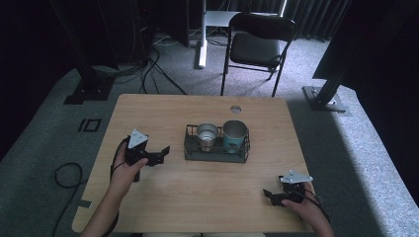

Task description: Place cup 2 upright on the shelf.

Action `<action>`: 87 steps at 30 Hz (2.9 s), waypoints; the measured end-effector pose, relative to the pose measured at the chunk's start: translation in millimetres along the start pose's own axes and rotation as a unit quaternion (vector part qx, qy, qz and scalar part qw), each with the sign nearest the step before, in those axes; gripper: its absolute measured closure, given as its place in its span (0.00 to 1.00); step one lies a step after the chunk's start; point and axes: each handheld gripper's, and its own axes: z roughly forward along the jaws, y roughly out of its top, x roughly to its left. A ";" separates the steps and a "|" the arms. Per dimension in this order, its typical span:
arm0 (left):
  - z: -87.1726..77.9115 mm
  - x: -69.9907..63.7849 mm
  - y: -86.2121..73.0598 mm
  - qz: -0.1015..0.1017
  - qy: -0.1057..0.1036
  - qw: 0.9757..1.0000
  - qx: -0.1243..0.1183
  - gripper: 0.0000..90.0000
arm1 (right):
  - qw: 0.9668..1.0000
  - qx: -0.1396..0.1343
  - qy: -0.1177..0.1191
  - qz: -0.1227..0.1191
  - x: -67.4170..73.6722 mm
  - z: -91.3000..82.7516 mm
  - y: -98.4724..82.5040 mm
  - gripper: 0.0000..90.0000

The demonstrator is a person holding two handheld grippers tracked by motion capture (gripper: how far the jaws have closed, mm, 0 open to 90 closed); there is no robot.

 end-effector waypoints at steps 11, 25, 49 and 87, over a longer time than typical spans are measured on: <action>-13.8 10.2 -34.0 -0.015 0.026 0.999 0.022 0.03 | 1.000 0.000 0.000 0.000 0.0 0.0 0.0 0.13; -22.8 21.6 -64.3 -0.031 0.068 0.996 0.055 0.03 | 1.000 -0.001 0.000 0.000 0.0 0.2 -0.1 0.13; -57.5 51.3 -96.9 -0.064 0.123 0.987 0.080 0.03 | 1.000 -0.001 0.000 0.000 0.0 0.2 -0.1 0.13; -65.5 53.5 -116.6 -0.119 0.211 0.960 0.141 0.03 | 1.000 -0.001 0.000 -0.001 -0.1 0.2 -0.1 0.13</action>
